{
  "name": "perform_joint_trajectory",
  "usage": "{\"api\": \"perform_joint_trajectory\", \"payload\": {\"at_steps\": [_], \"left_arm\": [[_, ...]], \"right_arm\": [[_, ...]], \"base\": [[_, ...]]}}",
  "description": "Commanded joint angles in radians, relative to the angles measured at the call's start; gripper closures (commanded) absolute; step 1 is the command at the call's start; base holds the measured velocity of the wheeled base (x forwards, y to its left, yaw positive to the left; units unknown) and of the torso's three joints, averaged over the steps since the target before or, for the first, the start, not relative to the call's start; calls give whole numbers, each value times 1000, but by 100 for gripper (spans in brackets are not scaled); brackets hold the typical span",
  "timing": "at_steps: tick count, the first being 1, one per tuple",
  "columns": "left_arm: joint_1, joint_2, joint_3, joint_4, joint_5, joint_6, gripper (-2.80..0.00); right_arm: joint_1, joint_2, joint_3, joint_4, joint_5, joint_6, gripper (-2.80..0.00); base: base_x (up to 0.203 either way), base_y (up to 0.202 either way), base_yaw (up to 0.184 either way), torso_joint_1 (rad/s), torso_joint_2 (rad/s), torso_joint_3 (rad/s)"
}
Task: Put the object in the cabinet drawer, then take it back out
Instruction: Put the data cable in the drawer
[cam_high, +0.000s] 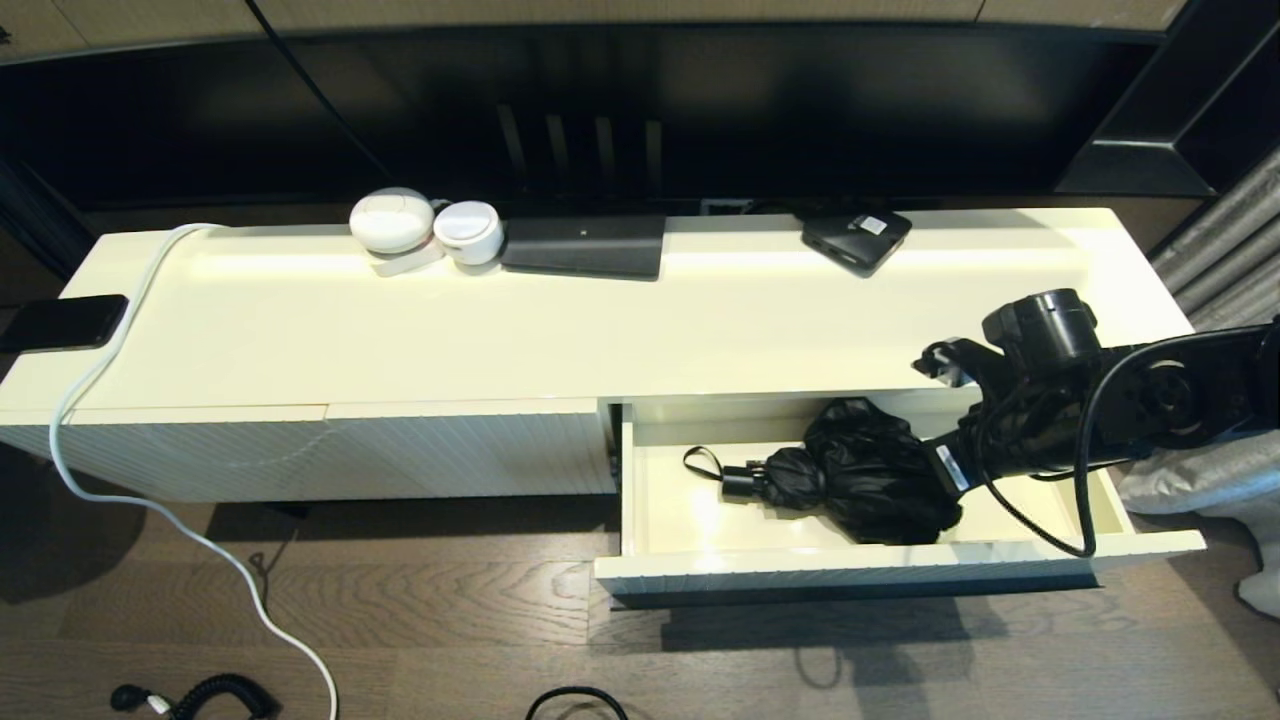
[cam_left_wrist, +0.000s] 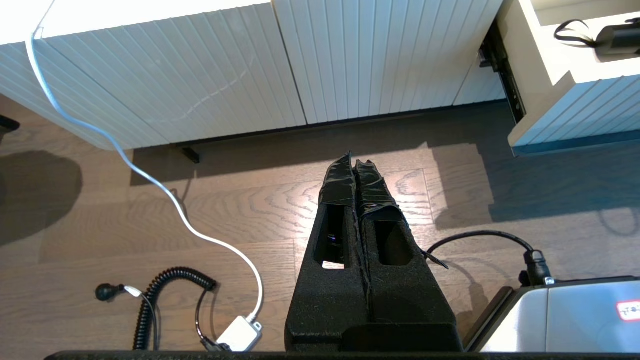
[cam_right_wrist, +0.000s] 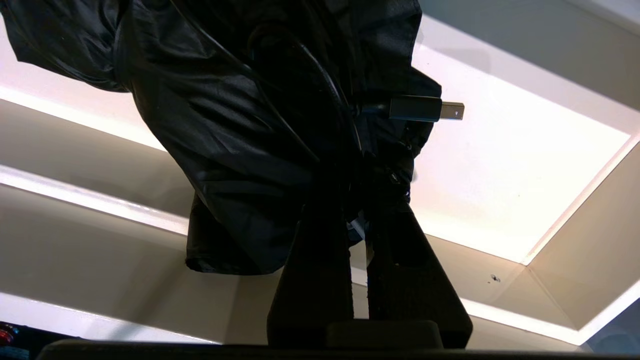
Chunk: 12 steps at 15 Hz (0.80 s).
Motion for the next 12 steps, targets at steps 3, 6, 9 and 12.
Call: {"api": "perform_joint_trajectory", "payload": {"at_steps": [3,6,9,12], "left_arm": [[0,0,0,0,0,1,0],[0,0,0,0,0,1,0],[0,0,0,0,0,1,0],[1,0,0,0,0,1,0]], "right_arm": [[1,-10,-4,-3,-2,-5,0],[0,-9,0,-3,2,-3,0],[-6,-5,-11,-3,-2,-5,0],[-16,-3,-8,-4,-1,-6,-280]], "base": [[0,0,0,0,0,0],[0,0,0,0,0,0],[0,0,0,0,0,0],[0,0,0,0,0,0]]}}
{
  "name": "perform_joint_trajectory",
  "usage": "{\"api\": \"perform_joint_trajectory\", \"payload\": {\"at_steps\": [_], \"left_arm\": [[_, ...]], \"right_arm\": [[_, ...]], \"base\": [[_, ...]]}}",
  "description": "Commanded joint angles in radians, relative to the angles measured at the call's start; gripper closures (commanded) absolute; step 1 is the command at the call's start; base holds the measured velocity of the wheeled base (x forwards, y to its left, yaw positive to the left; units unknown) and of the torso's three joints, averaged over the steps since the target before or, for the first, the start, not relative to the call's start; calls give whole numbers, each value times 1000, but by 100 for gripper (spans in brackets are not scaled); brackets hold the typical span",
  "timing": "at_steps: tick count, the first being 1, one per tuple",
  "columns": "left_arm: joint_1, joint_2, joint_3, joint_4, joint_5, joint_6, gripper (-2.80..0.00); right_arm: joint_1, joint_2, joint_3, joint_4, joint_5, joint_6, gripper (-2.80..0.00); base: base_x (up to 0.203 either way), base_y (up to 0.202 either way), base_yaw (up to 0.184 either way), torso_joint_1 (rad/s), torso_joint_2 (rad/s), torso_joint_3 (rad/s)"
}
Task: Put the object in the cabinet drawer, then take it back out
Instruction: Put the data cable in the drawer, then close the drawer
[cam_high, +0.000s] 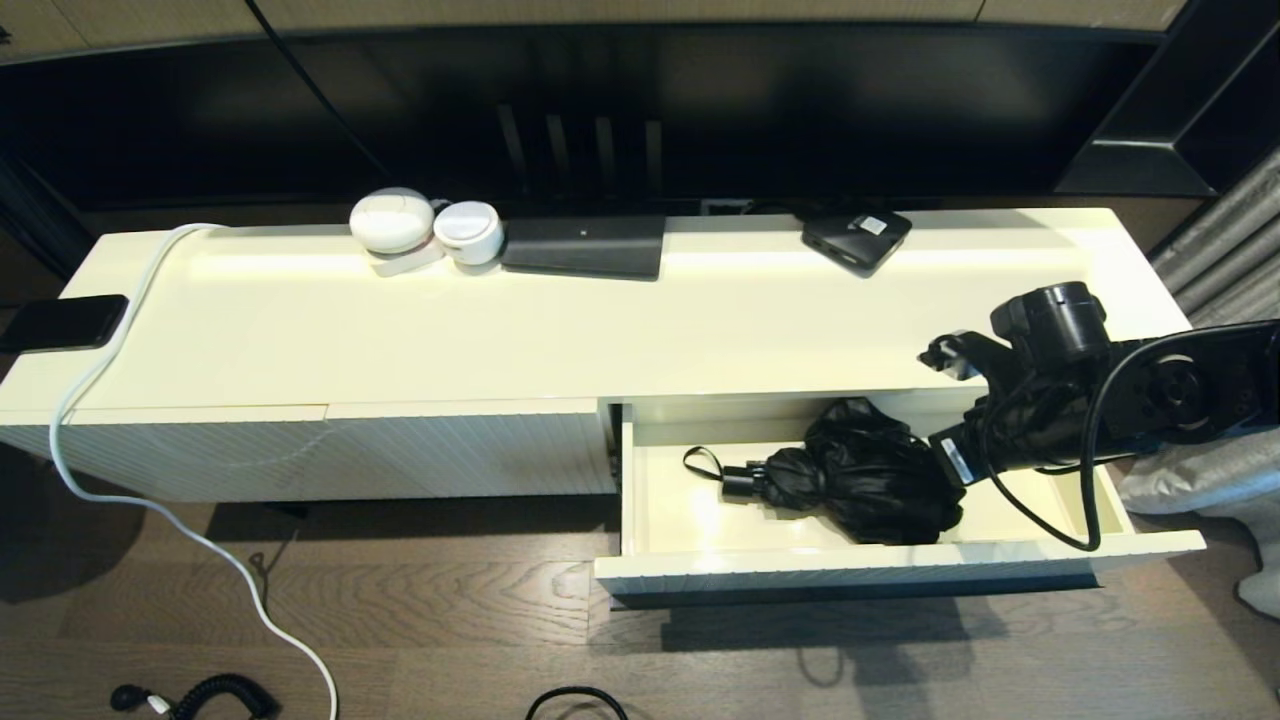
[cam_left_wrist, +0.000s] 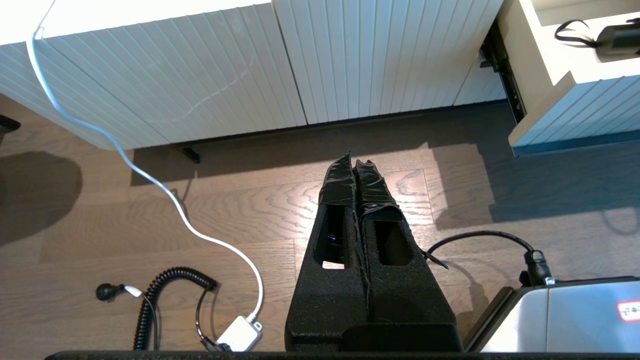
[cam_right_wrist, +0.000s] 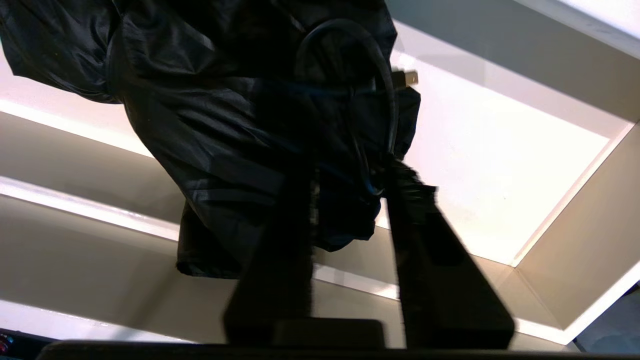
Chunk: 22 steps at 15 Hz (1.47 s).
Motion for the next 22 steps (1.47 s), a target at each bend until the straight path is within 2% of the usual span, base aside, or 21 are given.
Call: {"api": "perform_joint_trajectory", "payload": {"at_steps": [1,5,10,13,14,16,22], "left_arm": [[0,0,0,0,0,1,0],[0,0,0,0,0,1,0],[-1,0,-1,0,0,1,0],[-1,0,-1,0,0,1,0],[0,0,0,0,0,1,0],[0,0,0,0,0,1,0],[-1,0,0,0,0,1,0]], "right_arm": [[-2,2,1,0,-1,-2,-280],[-2,-10,4,-45,-5,4,-280],[0,-118,15,-21,4,-7,-280],[35,-275,108,27,4,-10,-280],[59,-321,155,46,3,-11,0],[100,-378,213,86,3,-10,0],[250,-536,355,326,15,5,0]], "base": [[0,0,0,0,0,0],[0,0,0,0,0,0],[0,0,0,0,0,0],[0,0,0,0,0,0],[0,0,0,0,0,0],[0,0,0,0,0,0],[0,0,0,0,0,0]]}}
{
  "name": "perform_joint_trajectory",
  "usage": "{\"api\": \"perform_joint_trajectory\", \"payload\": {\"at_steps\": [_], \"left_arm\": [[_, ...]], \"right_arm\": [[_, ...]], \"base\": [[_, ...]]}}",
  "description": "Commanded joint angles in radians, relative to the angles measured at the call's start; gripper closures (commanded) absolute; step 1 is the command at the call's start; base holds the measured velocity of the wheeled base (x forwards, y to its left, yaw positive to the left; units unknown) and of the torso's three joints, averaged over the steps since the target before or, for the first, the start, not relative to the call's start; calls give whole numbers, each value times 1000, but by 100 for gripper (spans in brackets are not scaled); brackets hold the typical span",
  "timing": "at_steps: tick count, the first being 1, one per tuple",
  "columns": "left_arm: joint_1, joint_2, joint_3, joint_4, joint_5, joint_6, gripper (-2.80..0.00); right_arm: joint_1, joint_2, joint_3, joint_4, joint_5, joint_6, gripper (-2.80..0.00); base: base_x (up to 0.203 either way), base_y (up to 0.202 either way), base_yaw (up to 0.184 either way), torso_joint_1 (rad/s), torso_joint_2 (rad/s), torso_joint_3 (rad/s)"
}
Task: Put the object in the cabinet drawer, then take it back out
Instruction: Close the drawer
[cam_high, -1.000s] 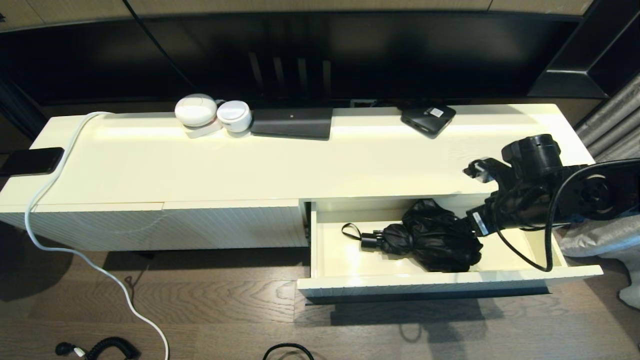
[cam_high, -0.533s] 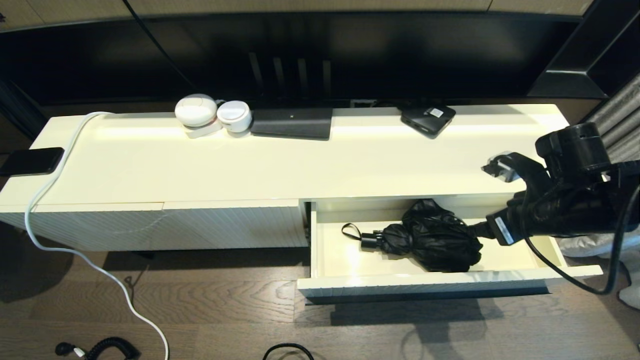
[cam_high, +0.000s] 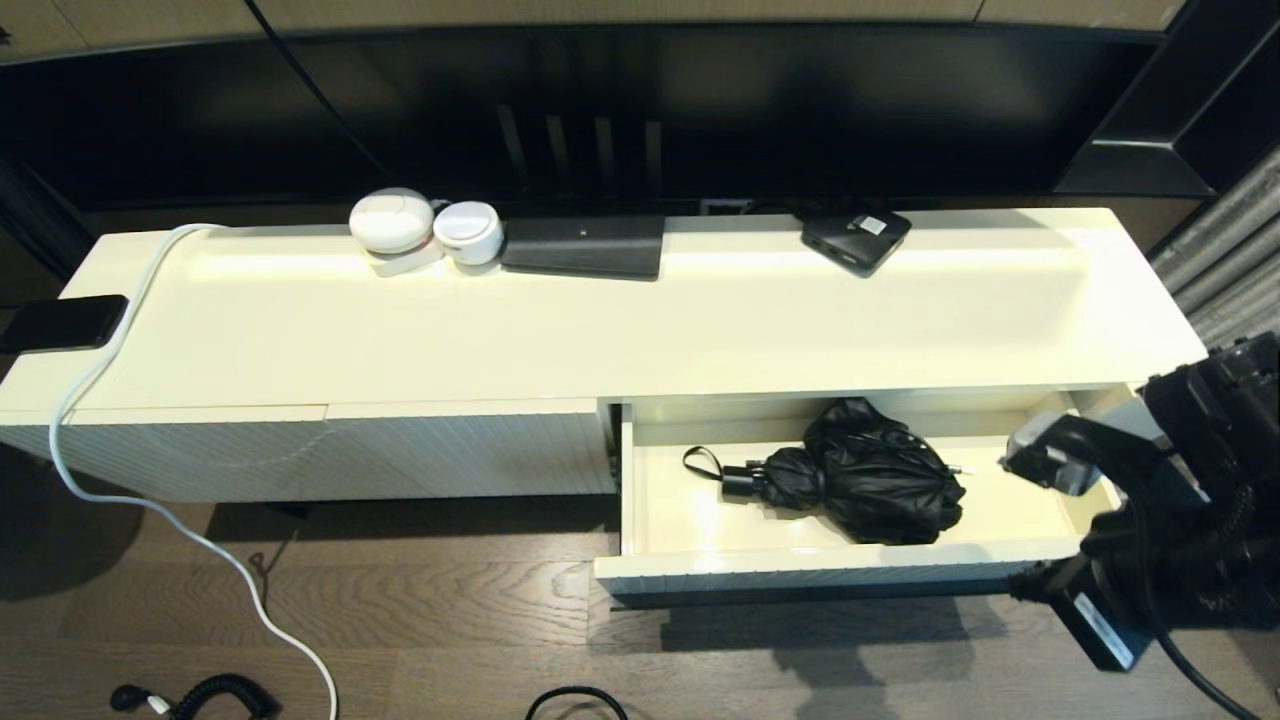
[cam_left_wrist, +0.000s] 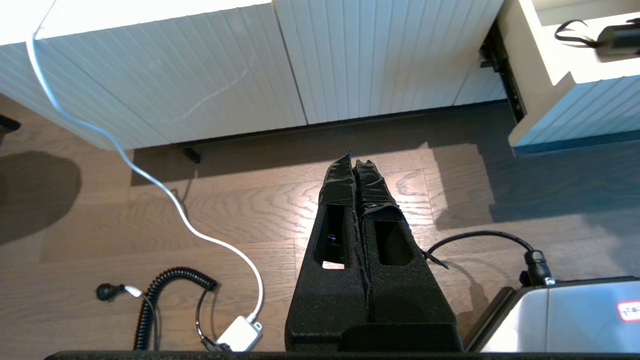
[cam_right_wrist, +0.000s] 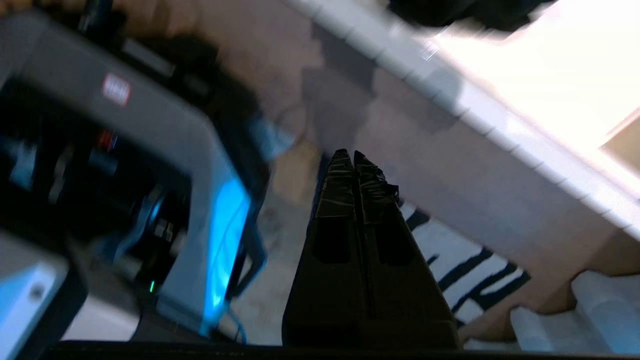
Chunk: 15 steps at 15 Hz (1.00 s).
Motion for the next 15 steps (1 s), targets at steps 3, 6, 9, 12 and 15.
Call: {"api": "perform_joint_trajectory", "payload": {"at_steps": [3,6,9,12,15], "left_arm": [[-1,0,0,0,-1,0,0],[1,0,0,0,-1,0,0],[0,0,0,0,-1,0,0],[0,0,-1,0,-1,0,0],[-1,0,-1,0,-1,0,0]], "right_arm": [[64,-51,67,131,46,30,0],[68,-9,79,174,109,35,0],[67,74,78,173,140,36,0],[68,170,76,140,148,39,0],[68,230,79,48,147,45,0]], "base": [[0,0,0,0,0,0],[0,0,0,0,0,0],[0,0,0,0,0,0],[0,0,0,0,0,0],[0,0,0,0,0,0]]}}
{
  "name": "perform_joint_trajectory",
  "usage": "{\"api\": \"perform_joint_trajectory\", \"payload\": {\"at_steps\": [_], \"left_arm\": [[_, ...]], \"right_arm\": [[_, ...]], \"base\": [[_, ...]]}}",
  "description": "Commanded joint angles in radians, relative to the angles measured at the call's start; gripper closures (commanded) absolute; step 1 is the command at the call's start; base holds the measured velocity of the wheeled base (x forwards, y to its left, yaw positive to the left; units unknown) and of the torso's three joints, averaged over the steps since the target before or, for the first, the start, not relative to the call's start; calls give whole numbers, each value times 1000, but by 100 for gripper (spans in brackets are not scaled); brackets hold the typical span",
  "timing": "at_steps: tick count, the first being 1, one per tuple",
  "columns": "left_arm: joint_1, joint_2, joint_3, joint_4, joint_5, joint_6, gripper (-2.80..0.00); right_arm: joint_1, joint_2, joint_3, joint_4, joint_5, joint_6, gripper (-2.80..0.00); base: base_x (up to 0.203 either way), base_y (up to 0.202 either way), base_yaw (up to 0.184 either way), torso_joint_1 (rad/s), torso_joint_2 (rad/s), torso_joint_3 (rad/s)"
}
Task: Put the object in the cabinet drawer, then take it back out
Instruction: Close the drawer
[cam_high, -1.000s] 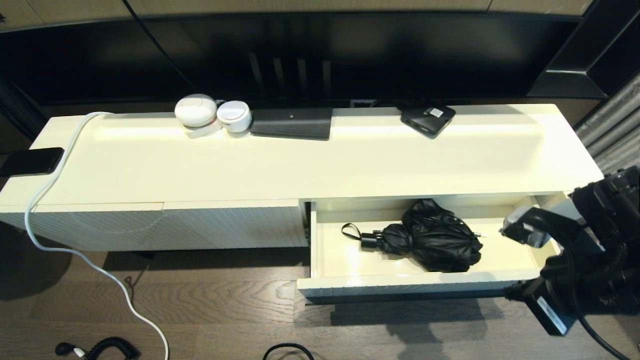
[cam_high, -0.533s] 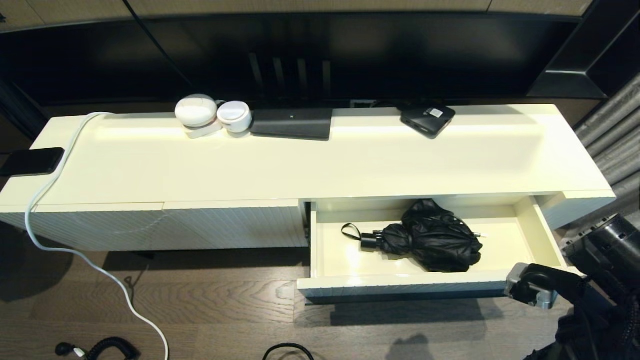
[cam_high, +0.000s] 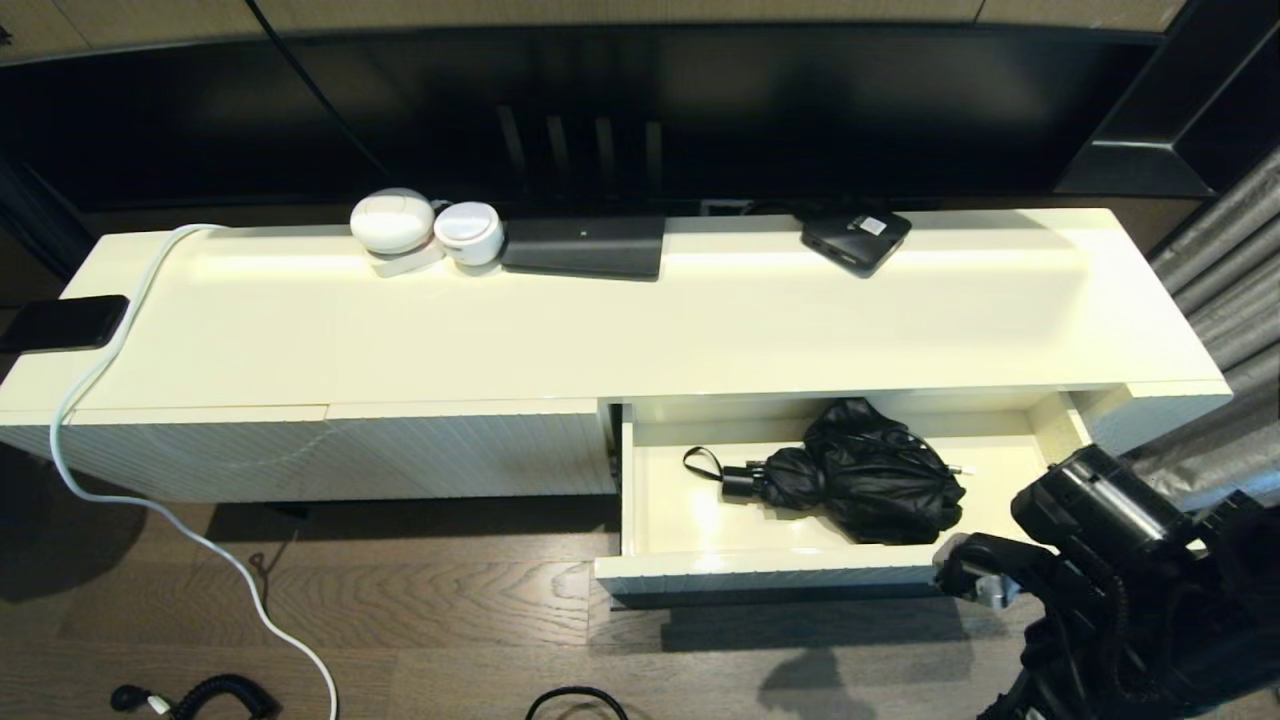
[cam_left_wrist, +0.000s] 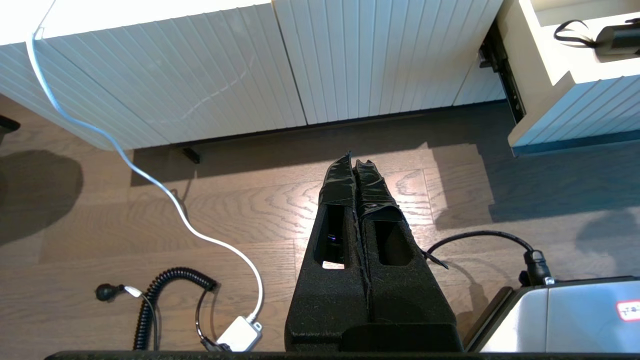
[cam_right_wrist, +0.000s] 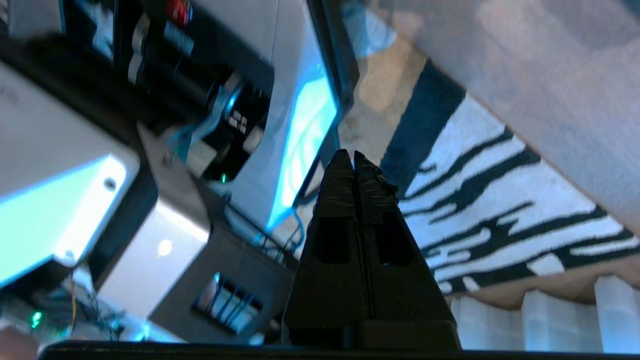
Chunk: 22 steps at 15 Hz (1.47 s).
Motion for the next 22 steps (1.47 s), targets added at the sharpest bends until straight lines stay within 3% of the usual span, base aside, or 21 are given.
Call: {"api": "perform_joint_trajectory", "payload": {"at_steps": [1,10,22], "left_arm": [[1,0,0,0,0,0,0],[0,0,0,0,0,0,0],[0,0,0,0,0,0,0]], "right_arm": [[1,58,3,-37,0,7,0],[-11,123,-7,-250,-62,120,0],[-11,104,136,-594,-154,120,0]], "base": [[0,0,0,0,0,0],[0,0,0,0,0,0],[0,0,0,0,0,0]]}}
